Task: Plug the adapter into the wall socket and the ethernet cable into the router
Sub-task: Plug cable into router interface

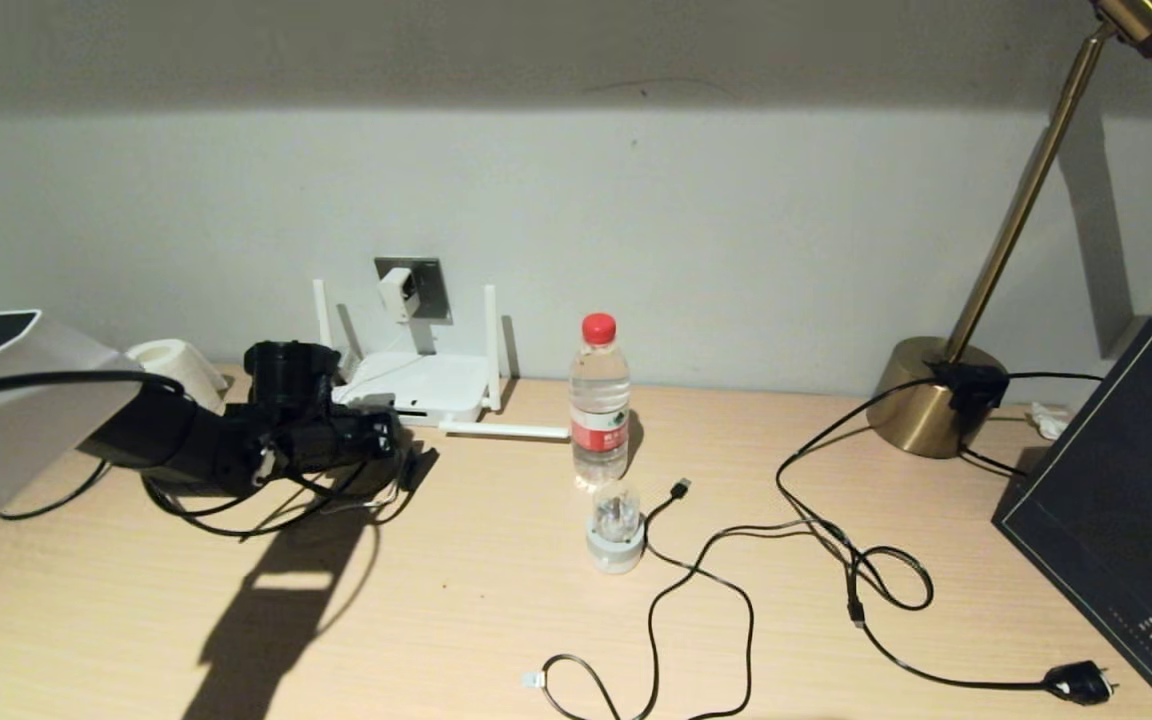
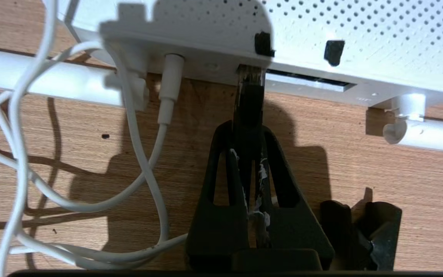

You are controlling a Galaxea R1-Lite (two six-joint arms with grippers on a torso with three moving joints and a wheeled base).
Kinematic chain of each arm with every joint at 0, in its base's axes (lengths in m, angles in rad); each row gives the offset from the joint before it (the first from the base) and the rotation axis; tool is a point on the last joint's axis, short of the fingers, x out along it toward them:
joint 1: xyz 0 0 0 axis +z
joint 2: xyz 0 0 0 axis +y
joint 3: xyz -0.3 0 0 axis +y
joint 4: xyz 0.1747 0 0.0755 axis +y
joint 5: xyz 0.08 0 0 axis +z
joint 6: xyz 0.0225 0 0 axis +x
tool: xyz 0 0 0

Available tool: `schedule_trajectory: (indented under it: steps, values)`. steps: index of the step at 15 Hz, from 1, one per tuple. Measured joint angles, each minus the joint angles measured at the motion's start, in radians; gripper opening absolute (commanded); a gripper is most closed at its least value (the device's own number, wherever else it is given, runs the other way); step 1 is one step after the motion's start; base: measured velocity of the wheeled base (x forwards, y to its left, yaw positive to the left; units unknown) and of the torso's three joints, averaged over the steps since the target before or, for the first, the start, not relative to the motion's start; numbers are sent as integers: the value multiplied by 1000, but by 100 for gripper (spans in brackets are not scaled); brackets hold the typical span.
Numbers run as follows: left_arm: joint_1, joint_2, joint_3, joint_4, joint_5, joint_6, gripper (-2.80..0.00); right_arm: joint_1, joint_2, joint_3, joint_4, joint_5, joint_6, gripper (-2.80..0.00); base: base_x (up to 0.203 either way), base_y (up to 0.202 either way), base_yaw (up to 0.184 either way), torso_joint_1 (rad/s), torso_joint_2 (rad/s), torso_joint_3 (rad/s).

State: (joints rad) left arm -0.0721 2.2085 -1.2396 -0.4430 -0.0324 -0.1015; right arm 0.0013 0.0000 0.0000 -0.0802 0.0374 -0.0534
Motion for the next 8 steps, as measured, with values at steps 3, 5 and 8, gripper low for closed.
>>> schedule_trajectory:
  steps: [3, 5, 8]
  values:
    - [0, 5, 2, -5, 1, 0, -280, 0, 0, 0, -1, 0, 0, -280, 0, 0, 0, 0, 0, 0]
    - [0, 5, 5, -8, 1, -1, -280, 0, 0, 0, 0, 0, -1, -280, 0, 0, 0, 0, 0, 0]
    - [0, 1, 7, -7, 2, 0, -280, 0, 0, 0, 0, 1, -1, -280, 0, 0, 0, 0, 0, 0]
